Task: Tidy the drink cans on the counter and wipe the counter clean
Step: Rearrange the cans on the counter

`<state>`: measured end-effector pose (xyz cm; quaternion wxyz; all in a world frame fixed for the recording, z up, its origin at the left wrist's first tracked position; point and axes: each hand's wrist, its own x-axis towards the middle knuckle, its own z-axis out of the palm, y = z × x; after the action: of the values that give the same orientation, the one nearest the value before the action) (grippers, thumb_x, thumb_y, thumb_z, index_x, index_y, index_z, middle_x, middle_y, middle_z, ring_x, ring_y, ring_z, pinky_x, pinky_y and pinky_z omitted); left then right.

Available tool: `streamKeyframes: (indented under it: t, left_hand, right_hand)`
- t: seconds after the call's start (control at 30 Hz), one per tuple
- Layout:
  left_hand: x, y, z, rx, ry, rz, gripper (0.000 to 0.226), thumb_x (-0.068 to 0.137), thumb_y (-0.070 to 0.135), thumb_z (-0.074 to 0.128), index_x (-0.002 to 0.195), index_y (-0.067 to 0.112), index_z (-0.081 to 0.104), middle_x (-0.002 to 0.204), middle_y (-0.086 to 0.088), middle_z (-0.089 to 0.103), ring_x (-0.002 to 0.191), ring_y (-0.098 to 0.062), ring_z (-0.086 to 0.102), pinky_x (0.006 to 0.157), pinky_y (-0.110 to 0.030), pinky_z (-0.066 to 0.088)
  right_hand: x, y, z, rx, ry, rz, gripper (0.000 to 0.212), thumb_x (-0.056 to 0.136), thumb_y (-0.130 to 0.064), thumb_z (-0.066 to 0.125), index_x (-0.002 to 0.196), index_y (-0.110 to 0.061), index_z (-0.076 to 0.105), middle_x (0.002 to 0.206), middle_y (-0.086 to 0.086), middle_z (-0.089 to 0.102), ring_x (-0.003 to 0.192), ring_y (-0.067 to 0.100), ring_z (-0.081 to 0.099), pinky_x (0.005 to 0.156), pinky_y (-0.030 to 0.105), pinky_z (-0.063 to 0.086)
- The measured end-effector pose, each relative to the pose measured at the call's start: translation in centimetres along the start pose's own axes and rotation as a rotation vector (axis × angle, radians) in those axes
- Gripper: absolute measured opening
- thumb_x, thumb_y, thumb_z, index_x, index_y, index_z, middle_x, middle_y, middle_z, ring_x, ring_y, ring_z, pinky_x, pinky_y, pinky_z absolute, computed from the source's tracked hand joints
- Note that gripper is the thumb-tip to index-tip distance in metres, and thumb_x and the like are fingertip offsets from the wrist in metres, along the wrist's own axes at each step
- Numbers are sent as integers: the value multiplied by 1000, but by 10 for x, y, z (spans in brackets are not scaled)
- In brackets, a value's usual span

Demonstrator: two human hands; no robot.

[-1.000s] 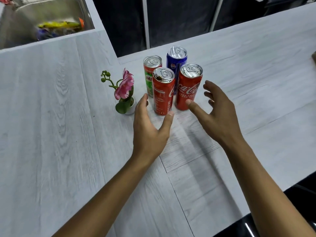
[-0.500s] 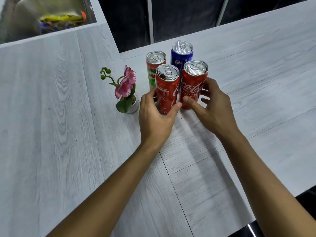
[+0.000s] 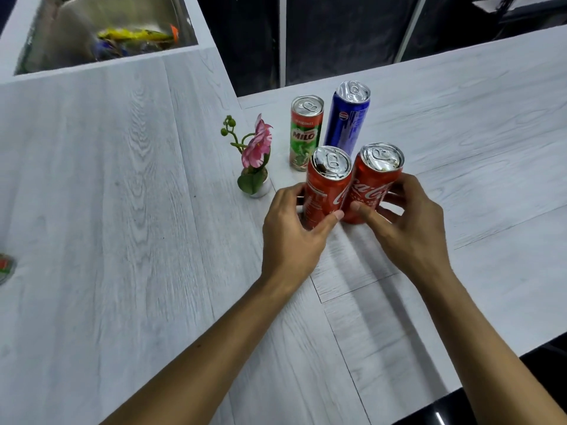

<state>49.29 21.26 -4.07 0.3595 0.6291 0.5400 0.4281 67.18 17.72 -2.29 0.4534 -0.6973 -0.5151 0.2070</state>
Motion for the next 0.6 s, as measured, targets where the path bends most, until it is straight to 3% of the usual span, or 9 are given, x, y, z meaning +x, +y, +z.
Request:
streamKeyframes:
  t: [0.17, 0.3, 0.6]
  left_hand:
    - [-31, -6, -36, -41, 23, 1, 64, 77, 43, 88, 131, 24, 61, 127, 11, 63, 114, 0, 62, 86, -5, 50]
    - [-52, -12, -72, -63, 45, 20, 62, 76, 40, 89, 129, 22, 62, 123, 10, 65, 115, 0, 63, 88, -10, 53]
    - [-82, -39, -159, -79, 149, 29, 61, 76, 43, 89, 128, 26, 62, 123, 14, 65, 119, -3, 62, 88, -10, 53]
  right_hand:
    - [-35, -13, 3, -5, -13, 8, 73, 73, -48, 89, 134, -25, 57, 120, -12, 70, 108, -8, 65, 83, 10, 55]
    - [-63, -35, 15, 34, -29, 2, 78, 68, -64, 79, 132, -25, 59, 116, -17, 70, 109, -6, 66, 86, 14, 57]
    - [-108, -93, 72, 97, -125, -56, 69, 69, -64, 78, 127, -31, 59, 115, -29, 66, 111, -9, 64, 86, 7, 52]
